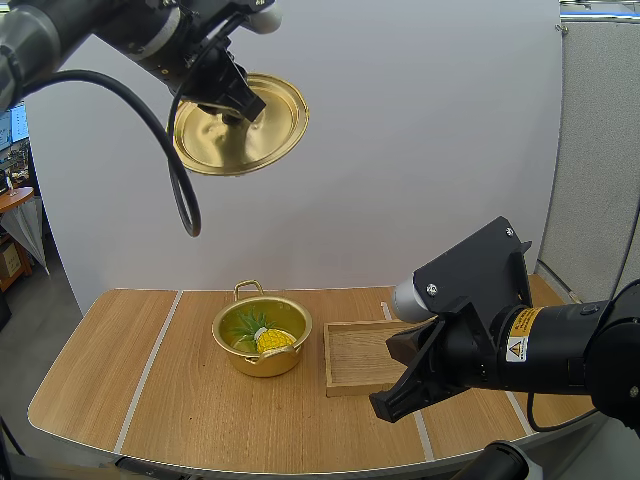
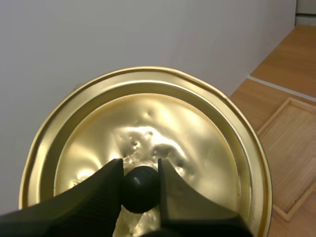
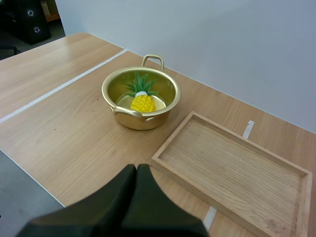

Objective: Open the pot, put the pineapple inside, and close it

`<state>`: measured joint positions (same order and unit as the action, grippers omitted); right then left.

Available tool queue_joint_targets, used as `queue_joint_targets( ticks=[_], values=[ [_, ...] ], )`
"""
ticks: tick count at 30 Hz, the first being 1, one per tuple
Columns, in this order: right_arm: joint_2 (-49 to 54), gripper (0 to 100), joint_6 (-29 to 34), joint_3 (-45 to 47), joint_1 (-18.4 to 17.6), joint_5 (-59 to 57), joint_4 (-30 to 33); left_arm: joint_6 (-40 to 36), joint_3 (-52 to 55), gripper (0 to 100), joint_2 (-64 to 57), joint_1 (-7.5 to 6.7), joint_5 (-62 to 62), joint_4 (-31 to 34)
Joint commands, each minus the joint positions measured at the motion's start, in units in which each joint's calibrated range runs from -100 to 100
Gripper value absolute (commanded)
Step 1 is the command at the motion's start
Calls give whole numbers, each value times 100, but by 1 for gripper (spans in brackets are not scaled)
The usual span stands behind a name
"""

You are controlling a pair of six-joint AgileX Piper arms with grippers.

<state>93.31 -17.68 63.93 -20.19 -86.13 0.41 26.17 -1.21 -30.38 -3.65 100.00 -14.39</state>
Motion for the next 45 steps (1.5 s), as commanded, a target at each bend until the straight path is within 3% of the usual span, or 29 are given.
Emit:
queue_joint_targets(
  ticks=[1,18,22,34,45],
  values=[
    [27,0,17,16,-8,42,32,-34,281,0,165,-26,0,-118],
    [27,0,17,16,-8,42,32,-34,1159,0,1861,-26,0,-132],
    [27,0,17,16,-8,42,32,253,1524,0,2108,-26,0,-163],
    [27,0,17,16,-8,42,32,717,2860,0,2181,-26,-2510,-175],
    [27,0,17,16,-8,42,32,1109,2887,0,2797,-26,-2702,-617]
  ],
)
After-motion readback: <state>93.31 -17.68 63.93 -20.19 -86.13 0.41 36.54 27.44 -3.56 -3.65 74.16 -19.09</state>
